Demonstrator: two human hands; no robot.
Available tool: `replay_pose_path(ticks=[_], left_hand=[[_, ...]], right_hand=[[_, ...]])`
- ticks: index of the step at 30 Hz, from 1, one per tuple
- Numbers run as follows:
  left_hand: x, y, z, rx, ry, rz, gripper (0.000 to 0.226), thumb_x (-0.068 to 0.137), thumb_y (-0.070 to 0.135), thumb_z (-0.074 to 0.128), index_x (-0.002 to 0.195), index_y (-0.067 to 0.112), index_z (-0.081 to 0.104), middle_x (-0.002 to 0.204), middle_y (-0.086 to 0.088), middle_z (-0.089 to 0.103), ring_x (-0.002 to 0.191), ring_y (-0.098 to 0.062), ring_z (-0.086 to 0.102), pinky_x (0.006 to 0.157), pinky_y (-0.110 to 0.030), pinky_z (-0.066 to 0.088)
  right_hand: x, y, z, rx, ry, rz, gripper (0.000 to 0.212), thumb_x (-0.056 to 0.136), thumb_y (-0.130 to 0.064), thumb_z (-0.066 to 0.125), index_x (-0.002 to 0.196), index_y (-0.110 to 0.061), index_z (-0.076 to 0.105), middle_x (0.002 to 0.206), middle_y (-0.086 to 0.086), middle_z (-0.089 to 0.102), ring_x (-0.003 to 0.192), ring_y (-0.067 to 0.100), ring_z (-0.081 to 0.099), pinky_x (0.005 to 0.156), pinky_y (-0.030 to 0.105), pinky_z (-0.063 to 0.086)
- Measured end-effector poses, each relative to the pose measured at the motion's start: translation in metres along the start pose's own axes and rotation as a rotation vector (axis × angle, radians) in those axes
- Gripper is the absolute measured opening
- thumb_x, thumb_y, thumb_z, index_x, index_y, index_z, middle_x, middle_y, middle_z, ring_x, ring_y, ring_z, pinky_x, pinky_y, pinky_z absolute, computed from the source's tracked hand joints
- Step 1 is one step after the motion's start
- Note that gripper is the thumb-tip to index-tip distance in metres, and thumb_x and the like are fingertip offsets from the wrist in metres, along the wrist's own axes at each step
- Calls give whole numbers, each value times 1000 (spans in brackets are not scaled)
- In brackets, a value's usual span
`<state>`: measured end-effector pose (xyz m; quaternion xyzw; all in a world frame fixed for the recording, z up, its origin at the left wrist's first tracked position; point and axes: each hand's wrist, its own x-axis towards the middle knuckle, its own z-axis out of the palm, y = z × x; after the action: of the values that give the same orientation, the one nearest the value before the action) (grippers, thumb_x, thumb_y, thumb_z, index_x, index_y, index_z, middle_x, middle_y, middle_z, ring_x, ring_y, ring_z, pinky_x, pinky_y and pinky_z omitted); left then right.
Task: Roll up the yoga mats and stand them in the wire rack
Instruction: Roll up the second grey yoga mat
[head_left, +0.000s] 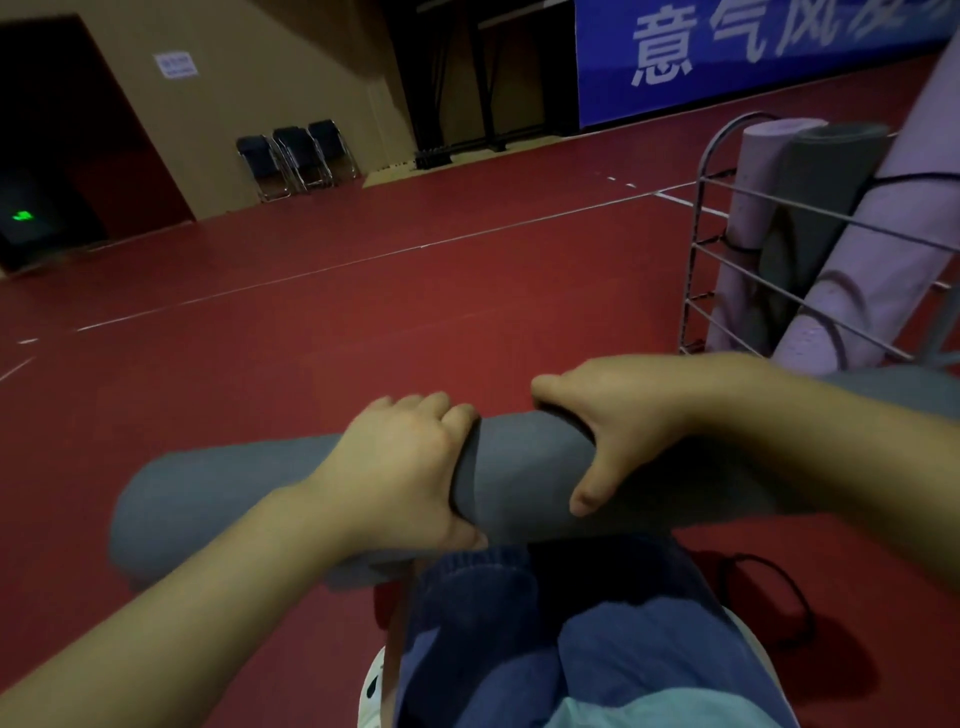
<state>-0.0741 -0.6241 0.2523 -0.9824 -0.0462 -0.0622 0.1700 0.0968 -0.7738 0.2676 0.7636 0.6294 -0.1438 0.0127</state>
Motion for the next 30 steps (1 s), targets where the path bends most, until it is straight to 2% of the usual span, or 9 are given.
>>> replay_pose_path(ticks=[6, 11, 13, 15, 17, 19, 21, 27, 30], left_hand=[[-3, 13, 50, -175, -297, -23, 93, 47, 80, 61, 124, 28, 50, 111, 9, 60, 99, -15, 59, 83, -28, 46], [19, -2, 49, -349, -412, -6, 85, 50, 70, 76, 120, 28, 55, 104, 11, 65, 94, -14, 61, 78, -27, 47], [28, -5, 47, -408, -470, -23, 78, 52, 63, 81, 118, 28, 57, 101, 11, 65, 92, -13, 60, 78, -26, 47], [36, -12, 49, -490, -543, -57, 75, 53, 59, 83, 117, 30, 58, 99, 15, 63, 91, -10, 59, 80, -25, 48], [44, -21, 52, -606, -634, -103, 72, 51, 57, 85, 114, 32, 60, 97, 20, 64, 91, -5, 61, 83, -26, 52], [52, -28, 55, -690, -712, -131, 67, 51, 54, 87, 110, 33, 63, 99, 18, 67, 92, -6, 64, 85, -31, 55], [58, -31, 55, -735, -766, -141, 62, 52, 50, 88, 107, 33, 65, 98, 15, 70, 91, -9, 66, 84, -33, 56], [61, -31, 53, -701, -792, -129, 71, 59, 54, 83, 121, 33, 58, 113, 13, 65, 102, -11, 62, 90, -33, 53], [54, -30, 50, -526, -598, -79, 79, 61, 61, 78, 129, 28, 52, 120, 11, 57, 108, -11, 55, 95, -33, 47]], right_hand=[[20, 12, 49, 199, -201, 42, 71, 61, -53, 82, 116, -28, 46, 110, -9, 55, 96, 11, 55, 79, 27, 50], [39, 26, 44, 275, -284, 105, 74, 56, -60, 81, 118, -34, 52, 116, -14, 57, 101, 9, 57, 92, 34, 51], [42, 29, 39, 236, -303, 131, 80, 58, -63, 78, 127, -34, 50, 126, -15, 54, 110, 11, 55, 98, 34, 46], [41, 29, 33, 139, -219, 156, 92, 59, -65, 76, 139, -33, 42, 139, -13, 45, 123, 14, 47, 104, 34, 40], [35, 23, 29, 54, -40, 133, 95, 60, -61, 78, 142, -33, 37, 140, -10, 42, 125, 15, 43, 104, 35, 39], [30, 12, 31, 41, 100, 50, 85, 63, -55, 79, 138, -34, 42, 131, -10, 46, 118, 13, 46, 100, 35, 42], [27, 2, 40, 46, 128, 13, 77, 66, -52, 78, 134, -33, 48, 126, -10, 50, 114, 12, 48, 97, 35, 44], [29, 4, 51, 51, 159, 60, 68, 67, -46, 80, 128, -33, 55, 125, -11, 56, 112, 13, 52, 93, 36, 47], [35, 10, 45, 81, 127, 46, 65, 69, -44, 79, 129, -32, 55, 126, -10, 57, 113, 12, 53, 93, 31, 46]])
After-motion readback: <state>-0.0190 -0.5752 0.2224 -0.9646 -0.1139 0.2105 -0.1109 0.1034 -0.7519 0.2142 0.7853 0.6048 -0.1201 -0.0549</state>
